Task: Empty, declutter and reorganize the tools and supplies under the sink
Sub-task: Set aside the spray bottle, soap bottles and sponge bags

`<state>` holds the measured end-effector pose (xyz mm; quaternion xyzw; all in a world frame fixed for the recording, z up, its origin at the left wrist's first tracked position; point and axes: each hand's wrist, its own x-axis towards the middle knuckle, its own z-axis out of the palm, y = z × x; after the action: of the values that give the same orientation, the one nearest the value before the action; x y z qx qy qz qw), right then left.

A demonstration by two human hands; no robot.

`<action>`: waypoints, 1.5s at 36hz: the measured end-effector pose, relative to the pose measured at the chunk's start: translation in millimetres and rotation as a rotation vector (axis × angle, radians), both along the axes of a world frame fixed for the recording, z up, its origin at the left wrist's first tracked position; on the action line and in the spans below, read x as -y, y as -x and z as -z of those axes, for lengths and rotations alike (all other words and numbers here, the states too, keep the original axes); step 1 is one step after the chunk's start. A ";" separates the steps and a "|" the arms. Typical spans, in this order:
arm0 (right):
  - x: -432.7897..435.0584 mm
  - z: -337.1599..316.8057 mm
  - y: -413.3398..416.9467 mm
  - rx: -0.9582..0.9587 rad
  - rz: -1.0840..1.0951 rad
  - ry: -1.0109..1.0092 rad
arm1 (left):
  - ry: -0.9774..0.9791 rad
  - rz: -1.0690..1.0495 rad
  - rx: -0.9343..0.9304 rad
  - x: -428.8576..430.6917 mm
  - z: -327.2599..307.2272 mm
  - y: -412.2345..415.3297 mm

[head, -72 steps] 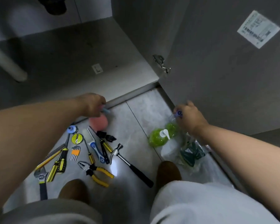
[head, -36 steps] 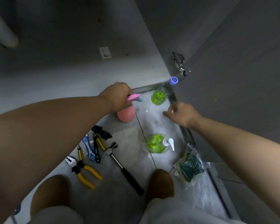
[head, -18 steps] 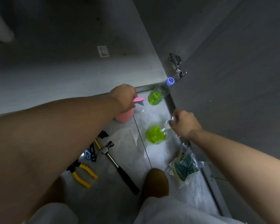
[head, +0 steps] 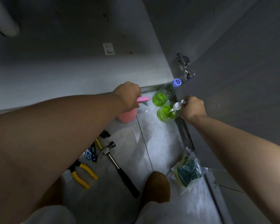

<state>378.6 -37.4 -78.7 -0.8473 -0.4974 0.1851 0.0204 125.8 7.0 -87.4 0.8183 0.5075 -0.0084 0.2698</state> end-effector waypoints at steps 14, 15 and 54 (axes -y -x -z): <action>17.3 -8.4 33.3 0.074 -0.372 -0.138 | 0.123 -0.090 0.225 7.2 5.7 12.2; 18.3 -9.5 38.3 -0.027 -0.438 -0.119 | 0.150 -0.104 0.246 9.1 4.0 10.4; 67.9 -29.3 -11.5 0.483 -0.121 0.201 | 0.086 0.165 0.191 32.4 -7.9 2.5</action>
<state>390.1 -105.2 -49.4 -0.8335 -0.5166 0.0268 -0.1941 123.3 -25.4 -79.5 0.8419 0.4099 0.0256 0.3500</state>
